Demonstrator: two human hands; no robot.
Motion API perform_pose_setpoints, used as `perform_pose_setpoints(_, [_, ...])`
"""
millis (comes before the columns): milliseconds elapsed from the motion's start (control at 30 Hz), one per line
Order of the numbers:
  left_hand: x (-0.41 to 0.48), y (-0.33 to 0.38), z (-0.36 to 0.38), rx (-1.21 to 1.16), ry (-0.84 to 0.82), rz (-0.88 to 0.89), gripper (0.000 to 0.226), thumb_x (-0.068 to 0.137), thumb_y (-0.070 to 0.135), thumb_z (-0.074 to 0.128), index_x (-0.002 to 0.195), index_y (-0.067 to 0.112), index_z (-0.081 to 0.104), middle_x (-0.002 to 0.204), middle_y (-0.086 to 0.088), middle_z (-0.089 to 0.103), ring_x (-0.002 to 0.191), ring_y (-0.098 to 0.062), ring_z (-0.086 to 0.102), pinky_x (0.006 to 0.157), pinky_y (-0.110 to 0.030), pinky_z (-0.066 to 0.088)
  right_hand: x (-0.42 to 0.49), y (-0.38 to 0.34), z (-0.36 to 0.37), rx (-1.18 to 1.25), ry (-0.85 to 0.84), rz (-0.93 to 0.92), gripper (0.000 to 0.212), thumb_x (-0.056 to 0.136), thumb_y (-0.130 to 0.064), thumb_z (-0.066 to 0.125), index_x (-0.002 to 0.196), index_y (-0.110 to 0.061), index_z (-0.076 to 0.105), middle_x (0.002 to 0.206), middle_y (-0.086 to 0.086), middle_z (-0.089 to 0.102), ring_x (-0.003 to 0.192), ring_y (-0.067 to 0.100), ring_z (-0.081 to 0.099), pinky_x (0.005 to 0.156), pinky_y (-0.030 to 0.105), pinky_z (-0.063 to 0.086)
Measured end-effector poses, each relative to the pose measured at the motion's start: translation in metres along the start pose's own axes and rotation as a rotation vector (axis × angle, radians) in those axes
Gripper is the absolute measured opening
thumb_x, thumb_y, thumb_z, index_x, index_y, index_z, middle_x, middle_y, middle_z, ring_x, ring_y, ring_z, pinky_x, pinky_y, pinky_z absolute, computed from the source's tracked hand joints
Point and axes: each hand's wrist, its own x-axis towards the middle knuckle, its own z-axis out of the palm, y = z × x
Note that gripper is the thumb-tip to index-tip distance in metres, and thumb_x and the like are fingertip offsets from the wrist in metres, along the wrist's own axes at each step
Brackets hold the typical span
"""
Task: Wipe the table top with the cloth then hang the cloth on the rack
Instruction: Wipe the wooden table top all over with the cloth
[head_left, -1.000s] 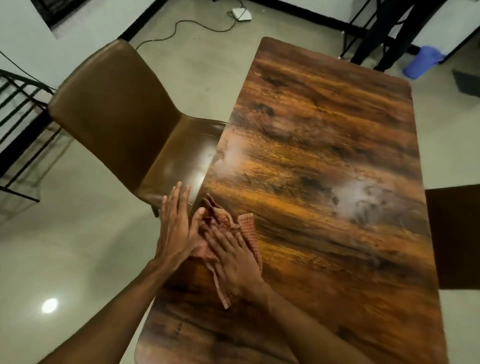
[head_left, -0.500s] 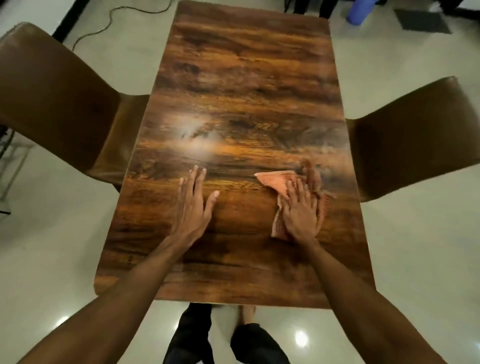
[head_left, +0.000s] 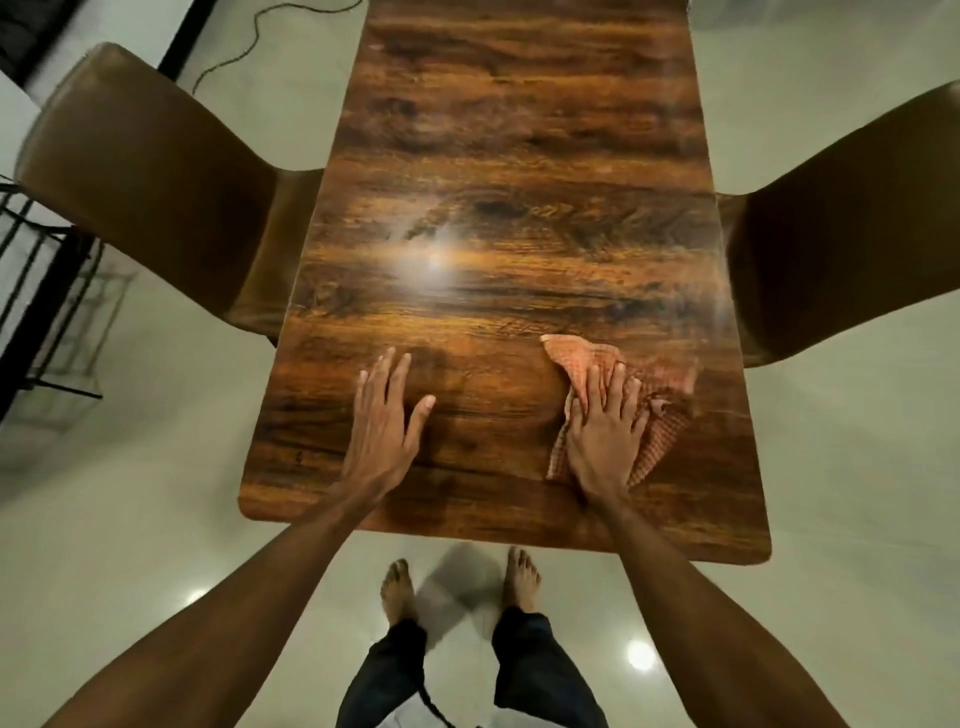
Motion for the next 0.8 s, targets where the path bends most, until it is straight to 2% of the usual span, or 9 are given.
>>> perform_pose_setpoints(67, [-0.009, -0.016, -0.008, -0.013, 0.024, -0.035, 0.071, 0.102, 0.058, 0.025, 0.157, 0.014, 0.025, 0.167, -0.007, 0.019, 0.155, -0.019, 0.013, 0.126, -0.039, -0.002, -0.020, -0.053, 0.011, 0.049, 0.011, -0.073, 0.064, 0.106, -0.041, 0.030, 0.164, -0.022, 0.012, 0.172, 0.011, 0.010, 0.158, 0.036, 0.008, 0.125, 0.060, 0.009])
perform_pose_setpoints(167, [-0.025, -0.045, -0.030, -0.016, 0.085, -0.102, 0.069, 0.102, 0.057, 0.028, 0.157, 0.016, 0.027, 0.166, -0.007, 0.023, 0.154, -0.022, 0.018, 0.125, -0.034, -0.004, -0.076, -0.166, 0.045, 0.151, -0.105, -0.419, 0.069, 0.106, -0.044, 0.042, 0.164, -0.022, 0.011, 0.172, 0.008, 0.003, 0.159, 0.032, 0.002, 0.126, 0.057, 0.007])
perform_pose_setpoints(267, [-0.044, -0.089, -0.058, -0.011, 0.117, -0.179, 0.065, 0.102, 0.055, 0.030, 0.157, 0.020, 0.028, 0.165, -0.006, 0.024, 0.153, -0.024, 0.020, 0.126, -0.040, 0.003, -0.141, -0.261, 0.086, 0.020, -0.194, -0.805, 0.094, 0.091, -0.055, 0.065, 0.163, -0.019, 0.016, 0.171, 0.013, 0.013, 0.158, 0.033, 0.000, 0.123, 0.058, 0.017])
perform_pose_setpoints(367, [-0.058, -0.134, -0.077, -0.027, 0.133, -0.197, 0.065, 0.102, 0.056, 0.027, 0.156, 0.020, 0.027, 0.165, -0.007, 0.025, 0.152, -0.025, 0.021, 0.126, -0.042, 0.006, -0.156, -0.297, 0.102, 0.051, -0.279, -0.893, 0.083, 0.097, -0.050, 0.057, 0.164, -0.018, 0.018, 0.171, 0.012, 0.016, 0.158, 0.031, 0.000, 0.124, 0.058, 0.014])
perform_pose_setpoints(467, [-0.065, -0.157, -0.081, -0.036, 0.115, -0.191, 0.071, 0.100, 0.061, 0.022, 0.155, 0.017, 0.028, 0.164, -0.010, 0.024, 0.152, -0.026, 0.021, 0.125, -0.039, 0.004, -0.137, -0.267, 0.095, -0.026, -0.264, -0.814, 0.073, 0.103, -0.053, 0.039, 0.165, -0.030, 0.008, 0.173, 0.003, 0.007, 0.159, 0.028, 0.006, 0.126, 0.060, 0.010])
perform_pose_setpoints(600, [-0.059, -0.148, -0.072, -0.121, 0.101, -0.130, 0.066, 0.102, 0.056, 0.027, 0.157, 0.020, 0.026, 0.165, -0.007, 0.023, 0.152, -0.025, 0.020, 0.126, -0.042, 0.005, -0.110, -0.157, 0.061, 0.007, -0.134, -0.396, 0.061, 0.106, -0.051, 0.028, 0.164, -0.036, 0.015, 0.173, -0.005, 0.010, 0.159, 0.019, 0.006, 0.126, 0.056, 0.011])
perform_pose_setpoints(700, [-0.052, -0.124, -0.056, -0.167, 0.080, -0.077, 0.065, 0.102, 0.054, 0.031, 0.157, 0.019, 0.027, 0.165, -0.005, 0.023, 0.153, -0.023, 0.019, 0.126, -0.041, 0.004, -0.093, -0.077, 0.038, -0.015, -0.011, -0.064, 0.060, 0.106, -0.048, 0.028, 0.163, -0.032, 0.021, 0.172, -0.001, 0.014, 0.158, 0.024, 0.012, 0.122, 0.061, 0.018])
perform_pose_setpoints(767, [-0.048, -0.104, -0.043, -0.186, 0.059, -0.029, 0.066, 0.103, 0.054, 0.031, 0.155, 0.015, 0.032, 0.164, -0.007, 0.028, 0.152, -0.024, 0.023, 0.126, -0.040, 0.003, -0.091, -0.068, 0.031, -0.015, 0.023, 0.107, 0.061, 0.106, -0.047, 0.024, 0.164, -0.028, 0.018, 0.172, 0.004, 0.015, 0.158, 0.030, 0.012, 0.123, 0.061, 0.015])
perform_pose_setpoints(800, [-0.046, -0.095, -0.037, -0.185, 0.041, 0.004, 0.067, 0.103, 0.055, 0.030, 0.155, 0.013, 0.034, 0.163, -0.009, 0.029, 0.151, -0.025, 0.025, 0.126, -0.039, 0.003, -0.093, -0.077, 0.032, 0.001, 0.027, 0.121, 0.060, 0.107, -0.046, 0.022, 0.165, -0.028, 0.014, 0.173, 0.004, 0.012, 0.158, 0.030, 0.008, 0.125, 0.059, 0.008])
